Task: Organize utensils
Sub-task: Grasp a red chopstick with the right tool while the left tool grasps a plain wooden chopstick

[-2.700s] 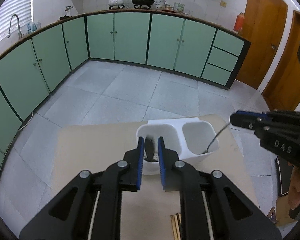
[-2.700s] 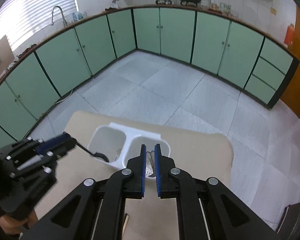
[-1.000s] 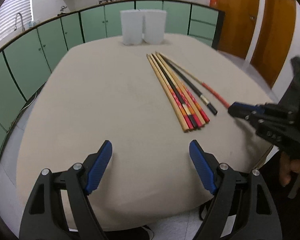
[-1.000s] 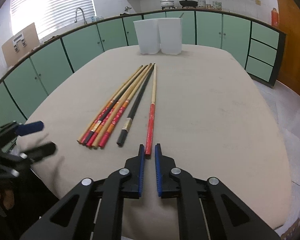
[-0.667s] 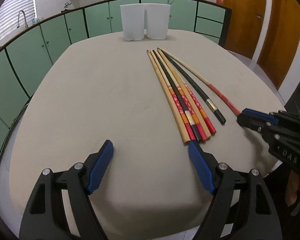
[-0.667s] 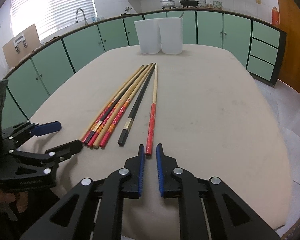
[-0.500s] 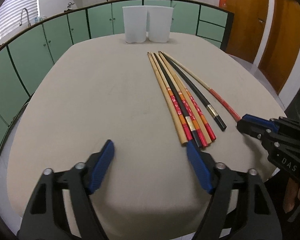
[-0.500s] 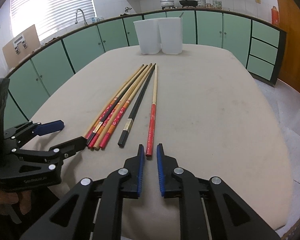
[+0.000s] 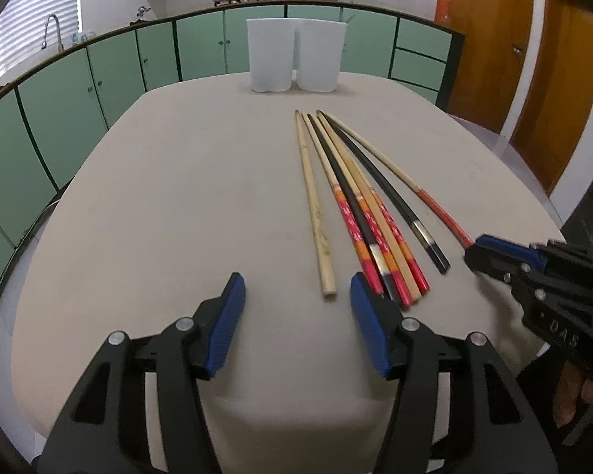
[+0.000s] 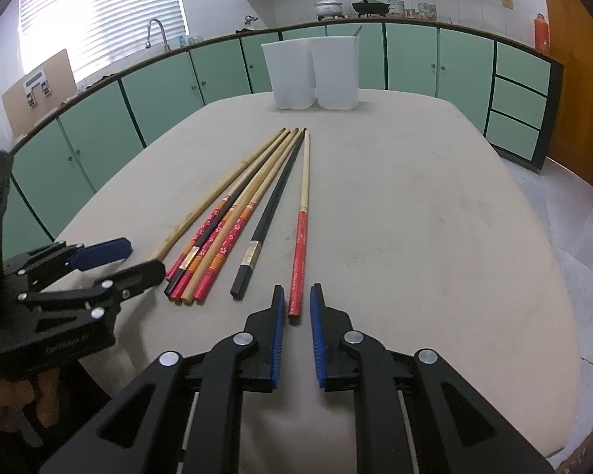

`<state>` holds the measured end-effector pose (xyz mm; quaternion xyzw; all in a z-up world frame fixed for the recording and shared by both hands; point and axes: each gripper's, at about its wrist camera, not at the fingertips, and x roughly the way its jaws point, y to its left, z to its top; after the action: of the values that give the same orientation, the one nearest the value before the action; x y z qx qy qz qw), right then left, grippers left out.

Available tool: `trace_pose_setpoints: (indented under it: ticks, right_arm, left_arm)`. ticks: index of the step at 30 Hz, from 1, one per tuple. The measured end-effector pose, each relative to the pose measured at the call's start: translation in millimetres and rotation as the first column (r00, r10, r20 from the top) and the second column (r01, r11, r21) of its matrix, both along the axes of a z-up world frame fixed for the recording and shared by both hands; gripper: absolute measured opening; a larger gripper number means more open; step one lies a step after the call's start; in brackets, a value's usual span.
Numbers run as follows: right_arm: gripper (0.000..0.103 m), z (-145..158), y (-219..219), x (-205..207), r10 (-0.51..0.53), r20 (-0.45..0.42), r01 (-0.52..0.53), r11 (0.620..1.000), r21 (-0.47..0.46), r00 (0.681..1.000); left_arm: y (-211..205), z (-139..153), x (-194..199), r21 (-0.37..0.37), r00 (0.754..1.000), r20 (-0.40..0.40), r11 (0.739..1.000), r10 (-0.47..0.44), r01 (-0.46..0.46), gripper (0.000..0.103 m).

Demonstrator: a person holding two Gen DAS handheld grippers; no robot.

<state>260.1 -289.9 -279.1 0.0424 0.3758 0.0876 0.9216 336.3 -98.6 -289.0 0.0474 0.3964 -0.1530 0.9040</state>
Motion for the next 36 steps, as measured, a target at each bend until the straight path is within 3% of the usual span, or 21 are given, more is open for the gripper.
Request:
trace_pose_setpoints:
  ticks: [1,4,7,12,20,25,31,36]
  right_arm:
    - [0.013,-0.2,1.5,0.7,0.000,0.004,0.000,1.000,-0.005,1.000]
    - [0.012,-0.4,5.9,2.1,-0.012,0.017,0.012,1.000,-0.024,1.000]
    - [0.006,-0.3,11.2,-1.9,-0.063,0.039,0.065,0.996,-0.058,0.997]
    - [0.006,0.2,12.7,-8.6,-0.118,0.056,0.121,0.991,-0.062,0.992]
    - [0.009,-2.7,24.7,-8.6,-0.049,0.073,0.055,0.995,-0.082,0.996]
    - [0.007,1.6,24.2,-7.9,-0.046,0.063,0.051,0.996,-0.079,0.997]
    - [0.007,35.3,14.7,-15.9,-0.063,0.056,0.064,0.998,-0.018,0.996]
    - [0.007,86.4,1.9,-14.8,-0.052,0.092,0.052,0.999,-0.001,0.994]
  left_arm:
    - [0.0,-0.5,2.0,-0.011,1.000,0.004,1.000,-0.002,0.002,0.043]
    - [1.3,-1.4,4.3,-0.050,1.000,0.018,0.999,-0.010,0.011,0.006]
    - [8.2,-3.2,2.2,-0.070,0.997,0.039,0.996,0.061,-0.058,0.006]
    - [18.4,-3.4,-10.4,-0.080,0.990,0.038,0.988,0.134,-0.131,0.006]
    - [19.7,-4.0,-12.3,-0.076,0.993,0.049,0.992,0.109,-0.105,0.013]
    - [25.2,-3.1,-12.1,-0.110,0.994,0.024,0.989,0.107,-0.103,0.006]
    - [32.1,30.7,-18.7,-0.135,0.993,0.015,0.984,0.116,-0.113,0.006]
    - [41.0,74.4,-22.3,-0.151,0.991,0.063,0.983,0.118,-0.108,0.006]
